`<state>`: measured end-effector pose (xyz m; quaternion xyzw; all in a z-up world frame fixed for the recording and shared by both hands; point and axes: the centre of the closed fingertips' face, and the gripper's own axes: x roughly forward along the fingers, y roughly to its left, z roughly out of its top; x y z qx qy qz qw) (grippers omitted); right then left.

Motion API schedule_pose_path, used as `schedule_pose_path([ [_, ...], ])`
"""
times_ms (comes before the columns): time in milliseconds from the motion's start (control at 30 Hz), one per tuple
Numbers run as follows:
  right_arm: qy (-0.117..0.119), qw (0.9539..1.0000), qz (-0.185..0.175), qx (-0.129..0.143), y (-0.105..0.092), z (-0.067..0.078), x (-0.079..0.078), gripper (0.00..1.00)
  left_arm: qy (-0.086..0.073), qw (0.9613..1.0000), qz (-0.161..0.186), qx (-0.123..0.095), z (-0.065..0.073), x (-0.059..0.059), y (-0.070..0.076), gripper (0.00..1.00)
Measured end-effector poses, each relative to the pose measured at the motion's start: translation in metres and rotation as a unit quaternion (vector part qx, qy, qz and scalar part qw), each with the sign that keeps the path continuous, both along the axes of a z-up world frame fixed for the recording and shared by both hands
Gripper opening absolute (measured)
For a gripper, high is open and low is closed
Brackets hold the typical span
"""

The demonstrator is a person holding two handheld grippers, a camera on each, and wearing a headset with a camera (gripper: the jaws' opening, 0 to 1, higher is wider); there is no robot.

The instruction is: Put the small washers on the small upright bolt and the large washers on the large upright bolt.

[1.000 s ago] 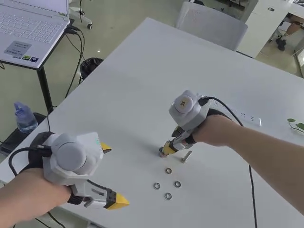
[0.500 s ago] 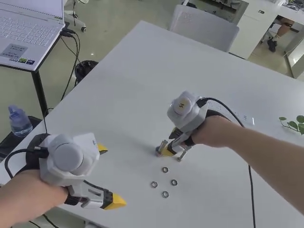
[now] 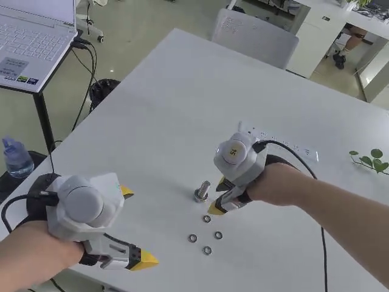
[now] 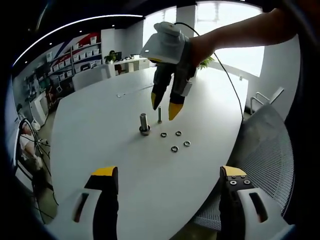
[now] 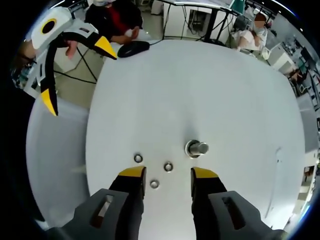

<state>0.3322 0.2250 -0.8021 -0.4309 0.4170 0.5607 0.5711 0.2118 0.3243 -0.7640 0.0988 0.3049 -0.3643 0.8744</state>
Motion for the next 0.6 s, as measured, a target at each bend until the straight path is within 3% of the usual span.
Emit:
schedule_pose_path([
  [167, 0.003, 1.0000, -0.003, -0.001, -0.004, -0.006, 0.000, 0.36, -0.002, 1.0000, 0.006, -0.001, 0.001, 0.003, 0.002, 0.85],
  [267, -0.016, 0.9998, 0.001, 0.009, -0.003, -0.009, 0.006, 0.31, -0.001, 1.0000, 0.007, 0.000, 0.000, 0.004, 0.002, 0.85],
  [600, 0.000, 1.0000, -0.010, 0.000, -0.007, -0.037, 0.006, 0.31, 0.006, 0.9999, 0.012, 0.000, -0.004, 0.002, 0.003, 0.86],
])
